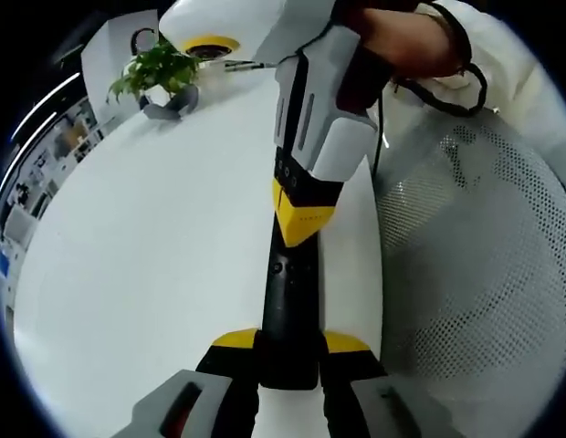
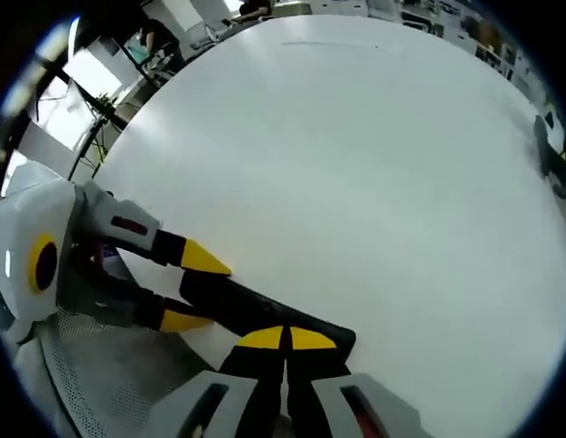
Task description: Press the specified remote control buttons in sequence, fully releasing each button before pressing the next.
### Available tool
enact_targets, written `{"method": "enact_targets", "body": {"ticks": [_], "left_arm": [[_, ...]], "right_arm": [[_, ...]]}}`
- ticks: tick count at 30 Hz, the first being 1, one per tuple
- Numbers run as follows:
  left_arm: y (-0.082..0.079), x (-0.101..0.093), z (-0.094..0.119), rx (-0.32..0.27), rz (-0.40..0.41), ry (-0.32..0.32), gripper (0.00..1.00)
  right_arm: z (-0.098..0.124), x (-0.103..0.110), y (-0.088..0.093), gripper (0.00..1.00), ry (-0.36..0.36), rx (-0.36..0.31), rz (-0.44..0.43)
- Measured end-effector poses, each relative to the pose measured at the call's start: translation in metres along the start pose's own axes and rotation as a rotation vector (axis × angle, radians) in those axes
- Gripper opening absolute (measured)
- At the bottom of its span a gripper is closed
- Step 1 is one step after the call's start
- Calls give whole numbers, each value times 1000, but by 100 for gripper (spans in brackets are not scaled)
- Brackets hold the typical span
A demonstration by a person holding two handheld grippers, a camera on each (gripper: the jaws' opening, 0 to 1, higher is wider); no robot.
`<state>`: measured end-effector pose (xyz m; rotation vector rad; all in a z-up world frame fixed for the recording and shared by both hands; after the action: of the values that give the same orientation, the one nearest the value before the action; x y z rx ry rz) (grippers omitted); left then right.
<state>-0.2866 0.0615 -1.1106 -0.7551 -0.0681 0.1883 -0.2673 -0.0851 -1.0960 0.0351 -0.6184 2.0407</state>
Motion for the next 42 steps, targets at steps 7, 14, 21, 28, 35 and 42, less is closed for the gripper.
{"method": "enact_targets", "body": {"ticks": [7, 14, 21, 28, 35, 42], "left_arm": [[9, -1, 1, -95, 5, -7, 24], [14, -2, 1, -154, 12, -14, 24], [17, -3, 1, -196, 25, -24, 25], [16, -4, 1, -200, 24, -33, 25], [16, -4, 0, -210, 27, -31, 25], [17, -4, 0, -215, 28, -28, 25]], "right_arm": [[0, -2, -2, 0, -10, 8, -15], [0, -1, -5, 0, -13, 36, -27], [-4, 7, -17, 0, -55, 1, -40], [-10, 8, -19, 0, -49, 29, -20], [-11, 9, -20, 0, -63, 33, -6], [-14, 14, -20, 0, -44, 48, 61]]}}
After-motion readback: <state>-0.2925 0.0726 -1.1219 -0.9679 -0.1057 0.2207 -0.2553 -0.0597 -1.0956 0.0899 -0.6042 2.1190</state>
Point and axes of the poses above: the point that each gripper's makers call its tool centre point, and the gripper's own axes: z roughly backward along the fingers, x roughly to its left, y roughly out of its underside, the point moved 10 cm from there along z, roughly backward along the fingers, and after that the axes turned 9 degrees about -x, right-handed, at the moved point
